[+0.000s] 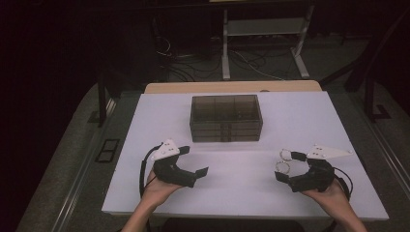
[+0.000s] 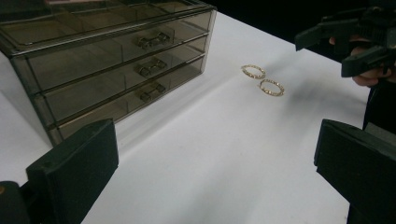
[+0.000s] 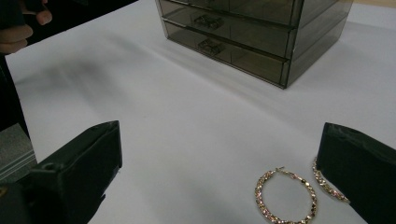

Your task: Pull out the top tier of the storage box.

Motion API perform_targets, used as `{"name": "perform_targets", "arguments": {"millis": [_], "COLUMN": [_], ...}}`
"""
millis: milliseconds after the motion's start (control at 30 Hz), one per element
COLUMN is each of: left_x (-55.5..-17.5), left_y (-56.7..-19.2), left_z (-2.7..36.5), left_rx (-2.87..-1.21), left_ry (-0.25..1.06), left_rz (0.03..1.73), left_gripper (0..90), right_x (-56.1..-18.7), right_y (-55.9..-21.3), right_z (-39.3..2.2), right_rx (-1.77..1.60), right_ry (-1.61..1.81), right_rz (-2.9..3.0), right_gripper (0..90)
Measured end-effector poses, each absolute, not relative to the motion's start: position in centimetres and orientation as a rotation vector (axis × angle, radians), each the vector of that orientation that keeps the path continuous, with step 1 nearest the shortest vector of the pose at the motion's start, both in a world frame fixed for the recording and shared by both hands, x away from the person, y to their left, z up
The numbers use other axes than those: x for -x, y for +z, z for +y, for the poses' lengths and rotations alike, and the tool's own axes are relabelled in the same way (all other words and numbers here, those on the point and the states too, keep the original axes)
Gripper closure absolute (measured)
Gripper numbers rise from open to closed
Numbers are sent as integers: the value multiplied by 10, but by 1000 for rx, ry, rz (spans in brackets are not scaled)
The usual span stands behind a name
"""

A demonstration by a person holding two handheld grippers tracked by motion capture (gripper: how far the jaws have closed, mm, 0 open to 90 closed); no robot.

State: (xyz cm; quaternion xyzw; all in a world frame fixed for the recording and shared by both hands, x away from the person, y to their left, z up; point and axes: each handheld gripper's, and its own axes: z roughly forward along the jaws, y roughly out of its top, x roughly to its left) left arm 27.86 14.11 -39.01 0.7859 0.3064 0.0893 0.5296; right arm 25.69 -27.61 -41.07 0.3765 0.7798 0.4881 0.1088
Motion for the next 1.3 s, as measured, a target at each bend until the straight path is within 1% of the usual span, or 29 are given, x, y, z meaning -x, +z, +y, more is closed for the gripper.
{"name": "perform_targets", "arguments": {"millis": [467, 1300], "left_x": [-291, -313], "left_y": [-391, -392], "left_z": [122, 98], "left_rx": [-1917, -1905], "left_ry": [174, 93], "left_rz": [742, 795], "left_gripper": [0, 0], "right_x": [-256, -257], "right_y": [-411, -411], "right_z": [-275, -274], "right_rx": [-1102, -1089], "right_ry": [1427, 1417], "right_rz": [2299, 2312], "right_gripper": [0, 0]}}
